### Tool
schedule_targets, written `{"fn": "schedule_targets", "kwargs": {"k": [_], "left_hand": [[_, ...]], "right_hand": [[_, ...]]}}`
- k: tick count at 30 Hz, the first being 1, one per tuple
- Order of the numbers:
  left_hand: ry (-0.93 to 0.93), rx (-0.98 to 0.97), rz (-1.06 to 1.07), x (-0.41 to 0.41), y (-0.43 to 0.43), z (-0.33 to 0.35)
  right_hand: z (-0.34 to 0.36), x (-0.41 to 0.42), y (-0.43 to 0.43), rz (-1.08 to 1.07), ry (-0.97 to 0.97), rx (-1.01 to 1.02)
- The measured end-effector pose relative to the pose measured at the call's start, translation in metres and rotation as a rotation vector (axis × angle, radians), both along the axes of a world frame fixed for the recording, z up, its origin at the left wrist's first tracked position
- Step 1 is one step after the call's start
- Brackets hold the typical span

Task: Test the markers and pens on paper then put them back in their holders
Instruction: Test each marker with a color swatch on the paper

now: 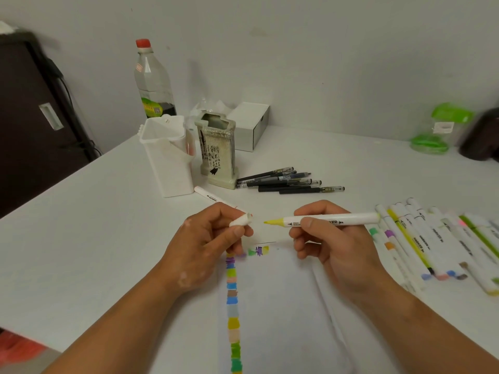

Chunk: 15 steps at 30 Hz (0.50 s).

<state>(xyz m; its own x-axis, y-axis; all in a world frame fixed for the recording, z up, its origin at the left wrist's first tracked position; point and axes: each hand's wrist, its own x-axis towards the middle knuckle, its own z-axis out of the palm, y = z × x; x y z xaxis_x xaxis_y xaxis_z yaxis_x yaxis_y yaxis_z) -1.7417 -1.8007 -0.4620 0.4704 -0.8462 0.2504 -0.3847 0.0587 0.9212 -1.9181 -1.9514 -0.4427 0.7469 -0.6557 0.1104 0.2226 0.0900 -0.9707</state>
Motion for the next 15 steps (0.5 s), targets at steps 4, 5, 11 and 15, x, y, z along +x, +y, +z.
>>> {"fn": "schedule_targets", "kwargs": {"k": [4, 5, 11, 15], "left_hand": [[-0.033, 0.033, 0.009, 0.001, 0.0, -0.003], [-0.032, 0.045, 0.007, 0.001, 0.0, -0.003], [-0.013, 0.059, -0.043, -0.002, 0.0, -0.003], [-0.017, 0.039, -0.079, -0.003, 0.0, -0.002]], "right_hand": [[0.0, 0.001, 0.002, 0.01, 0.0, -0.007], [0.0, 0.001, 0.002, 0.016, 0.004, -0.01], [-0.001, 0.002, 0.01, 0.096, 0.087, -0.125], [0.001, 0.003, 0.012, 0.1, 0.109, -0.171]]}}
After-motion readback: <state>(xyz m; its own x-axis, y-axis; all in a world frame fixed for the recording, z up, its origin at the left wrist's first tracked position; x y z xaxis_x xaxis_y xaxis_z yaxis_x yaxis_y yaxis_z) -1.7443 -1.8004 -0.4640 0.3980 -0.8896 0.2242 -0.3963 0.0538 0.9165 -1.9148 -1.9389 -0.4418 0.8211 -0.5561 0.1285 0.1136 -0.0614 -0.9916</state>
